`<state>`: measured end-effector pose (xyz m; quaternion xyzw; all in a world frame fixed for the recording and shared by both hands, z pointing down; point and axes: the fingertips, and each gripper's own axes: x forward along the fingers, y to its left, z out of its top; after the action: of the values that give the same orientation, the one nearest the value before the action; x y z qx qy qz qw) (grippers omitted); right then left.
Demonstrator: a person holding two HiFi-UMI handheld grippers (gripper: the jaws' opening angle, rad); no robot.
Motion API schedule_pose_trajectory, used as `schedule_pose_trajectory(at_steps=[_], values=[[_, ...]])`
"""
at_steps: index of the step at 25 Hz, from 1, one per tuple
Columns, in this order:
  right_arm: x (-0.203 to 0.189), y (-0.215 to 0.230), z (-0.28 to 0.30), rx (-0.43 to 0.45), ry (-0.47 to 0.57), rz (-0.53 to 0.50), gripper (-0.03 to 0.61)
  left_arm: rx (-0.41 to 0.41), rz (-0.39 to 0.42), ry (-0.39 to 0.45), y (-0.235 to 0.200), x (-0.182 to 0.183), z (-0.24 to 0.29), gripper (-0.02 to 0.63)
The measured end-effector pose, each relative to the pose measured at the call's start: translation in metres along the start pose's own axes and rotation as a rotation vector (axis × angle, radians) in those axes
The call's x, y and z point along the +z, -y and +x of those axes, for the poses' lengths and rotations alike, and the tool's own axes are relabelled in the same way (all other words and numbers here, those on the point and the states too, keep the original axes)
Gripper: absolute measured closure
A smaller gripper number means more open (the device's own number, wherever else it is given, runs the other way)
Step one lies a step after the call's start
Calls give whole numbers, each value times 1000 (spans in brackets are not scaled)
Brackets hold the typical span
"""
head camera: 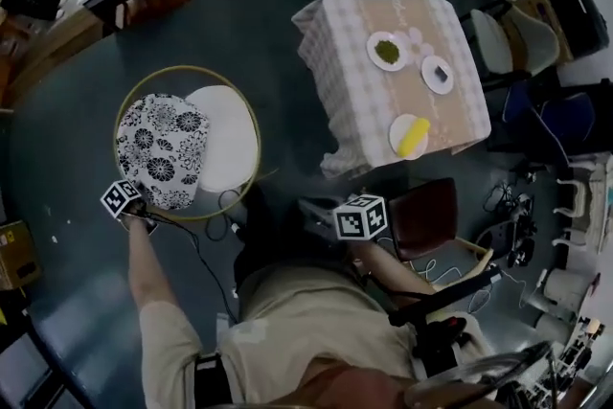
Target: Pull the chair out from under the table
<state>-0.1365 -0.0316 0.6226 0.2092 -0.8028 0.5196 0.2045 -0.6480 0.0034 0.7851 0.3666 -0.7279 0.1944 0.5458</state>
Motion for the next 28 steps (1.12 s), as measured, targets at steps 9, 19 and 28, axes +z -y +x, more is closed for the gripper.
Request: schedule_pose_trajectory(at_steps=[9,19,28], values=[[-2,-26,0,84,-31,-97,566,82,42,-24,-19,-19,-35,243],[22,-40,-25,197,136,-30,566,26,114,355,13,15,-168,244],[40,-80,-8,215,184,-52,566,-468,362,483,194,-5,-230,606]])
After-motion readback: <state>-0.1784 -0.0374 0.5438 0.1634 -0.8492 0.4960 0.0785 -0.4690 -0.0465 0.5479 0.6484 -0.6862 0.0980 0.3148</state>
